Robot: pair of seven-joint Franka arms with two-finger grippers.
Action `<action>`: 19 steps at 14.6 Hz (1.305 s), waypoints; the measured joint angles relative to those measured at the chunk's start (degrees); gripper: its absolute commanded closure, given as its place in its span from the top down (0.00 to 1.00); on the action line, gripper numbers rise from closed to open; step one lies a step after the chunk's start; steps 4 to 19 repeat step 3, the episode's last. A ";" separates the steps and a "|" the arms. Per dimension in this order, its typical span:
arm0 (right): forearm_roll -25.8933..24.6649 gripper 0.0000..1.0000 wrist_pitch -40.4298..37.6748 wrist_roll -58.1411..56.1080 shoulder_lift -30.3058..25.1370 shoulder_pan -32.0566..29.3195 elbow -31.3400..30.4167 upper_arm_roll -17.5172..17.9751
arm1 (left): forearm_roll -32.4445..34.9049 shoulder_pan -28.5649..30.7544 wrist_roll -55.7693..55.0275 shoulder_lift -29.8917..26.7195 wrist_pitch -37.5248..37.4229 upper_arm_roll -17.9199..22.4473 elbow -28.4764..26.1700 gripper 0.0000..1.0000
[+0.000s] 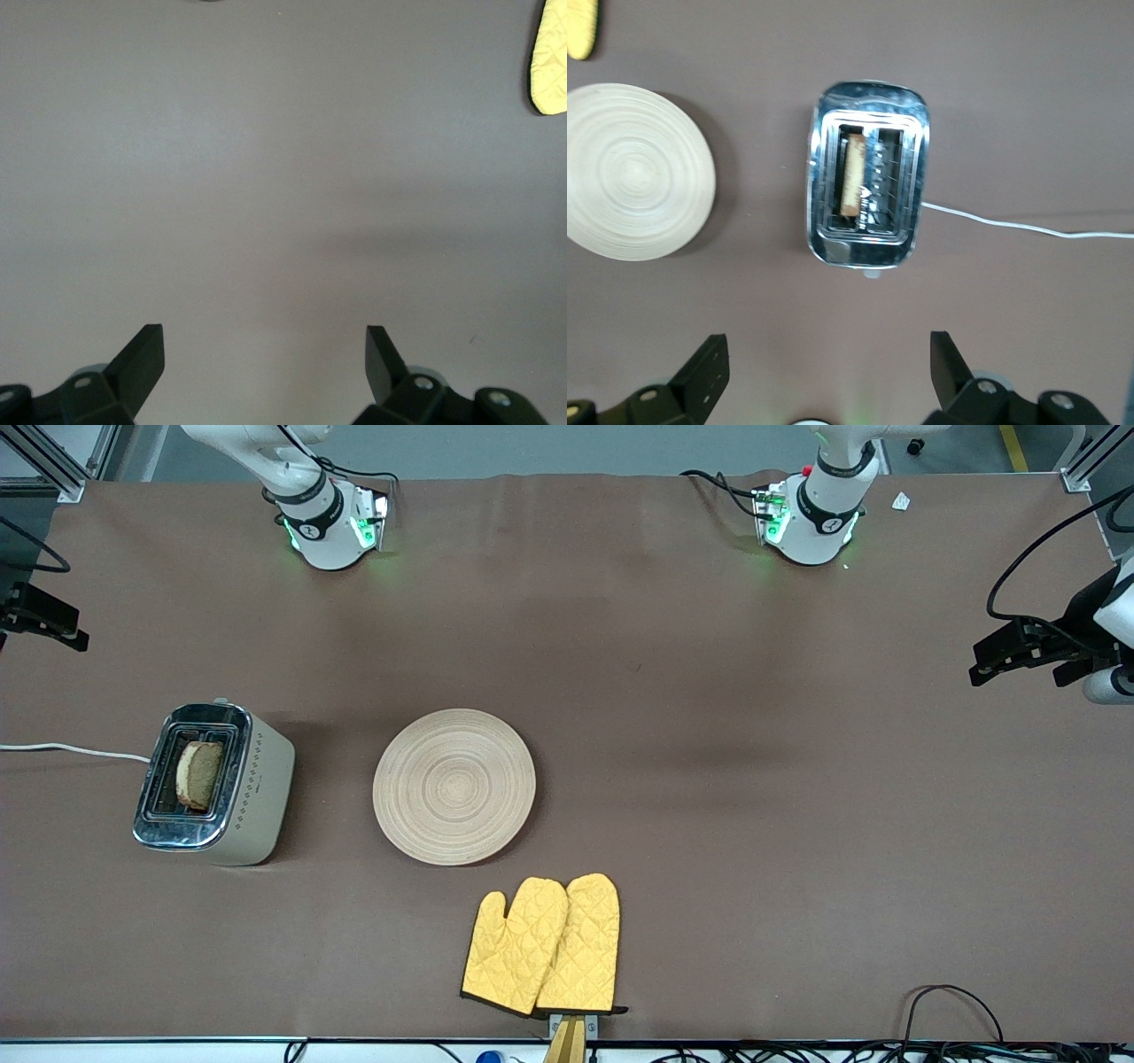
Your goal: Move plate and put bread in toaster
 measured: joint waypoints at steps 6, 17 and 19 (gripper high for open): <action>1.83 1.00 1.93 2.60 -3.75 -0.01 -5.38 -0.01 | 0.00 0.00 0.00 0.00 0.01 0.00 0.00 1.00; 1.83 1.00 1.93 2.60 -3.75 -0.01 -5.38 -0.01 | 0.00 0.00 0.00 0.00 0.01 0.00 0.00 1.00; 1.83 1.00 1.93 2.60 -3.75 -0.01 -5.38 -0.01 | 0.00 0.00 0.00 0.00 0.01 0.00 0.00 1.00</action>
